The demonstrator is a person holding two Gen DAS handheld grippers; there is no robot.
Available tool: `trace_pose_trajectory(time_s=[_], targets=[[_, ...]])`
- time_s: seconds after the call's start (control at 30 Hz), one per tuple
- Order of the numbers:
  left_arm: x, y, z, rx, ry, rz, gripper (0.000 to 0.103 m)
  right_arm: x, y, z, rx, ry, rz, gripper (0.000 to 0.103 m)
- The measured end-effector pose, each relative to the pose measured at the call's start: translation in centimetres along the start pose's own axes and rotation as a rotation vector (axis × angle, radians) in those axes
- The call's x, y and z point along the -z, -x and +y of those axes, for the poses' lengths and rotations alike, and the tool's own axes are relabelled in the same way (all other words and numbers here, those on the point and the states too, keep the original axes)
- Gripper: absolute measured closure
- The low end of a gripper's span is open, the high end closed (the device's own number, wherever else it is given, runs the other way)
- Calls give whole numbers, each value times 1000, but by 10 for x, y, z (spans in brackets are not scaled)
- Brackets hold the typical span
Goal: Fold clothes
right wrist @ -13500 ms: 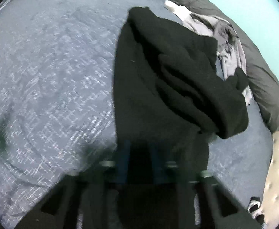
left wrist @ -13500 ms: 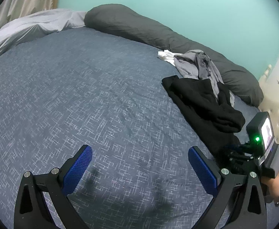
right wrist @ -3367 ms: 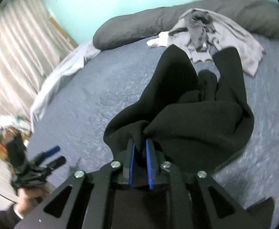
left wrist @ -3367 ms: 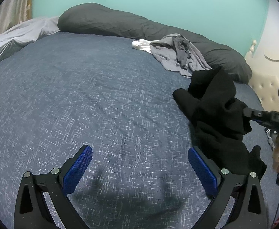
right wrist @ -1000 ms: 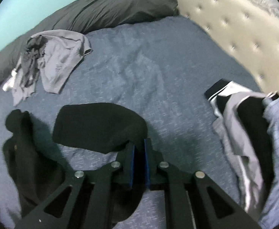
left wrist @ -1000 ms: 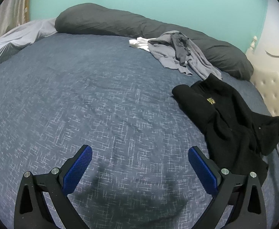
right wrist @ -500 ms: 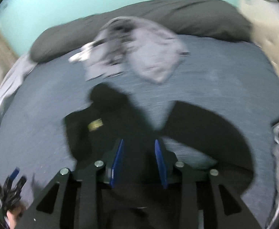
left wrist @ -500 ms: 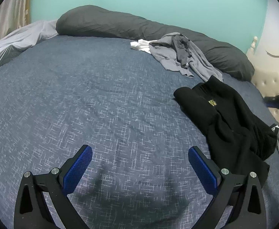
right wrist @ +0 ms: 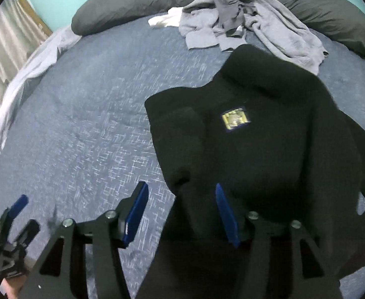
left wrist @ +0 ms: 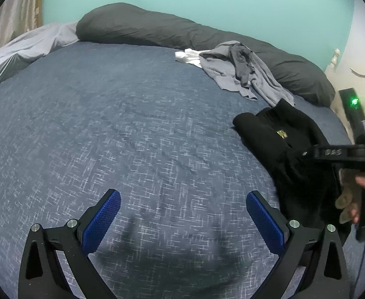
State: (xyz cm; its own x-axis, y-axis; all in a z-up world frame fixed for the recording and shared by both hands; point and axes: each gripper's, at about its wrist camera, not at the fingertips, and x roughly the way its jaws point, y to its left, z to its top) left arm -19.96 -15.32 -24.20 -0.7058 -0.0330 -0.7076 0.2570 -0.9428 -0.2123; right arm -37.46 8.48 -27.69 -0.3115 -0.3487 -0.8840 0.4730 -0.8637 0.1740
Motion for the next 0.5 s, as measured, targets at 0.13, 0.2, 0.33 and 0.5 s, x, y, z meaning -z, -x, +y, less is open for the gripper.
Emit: trace_pose_trajectory(time_s=[0.13,0.2,0.33,0.5], targets=[[-1,-1,8,-6,18,6,0,-7,-19,13,92,17,17,45],[-1,0,11,-7,25,8,0,-9,-28,13,108,12,30,45],[-1,1,13,0,31,8,0,-14,-50,17,166,62,58,45],[-1,2,14,9,35,11,0,-19,-58,9,201,81,51,83]])
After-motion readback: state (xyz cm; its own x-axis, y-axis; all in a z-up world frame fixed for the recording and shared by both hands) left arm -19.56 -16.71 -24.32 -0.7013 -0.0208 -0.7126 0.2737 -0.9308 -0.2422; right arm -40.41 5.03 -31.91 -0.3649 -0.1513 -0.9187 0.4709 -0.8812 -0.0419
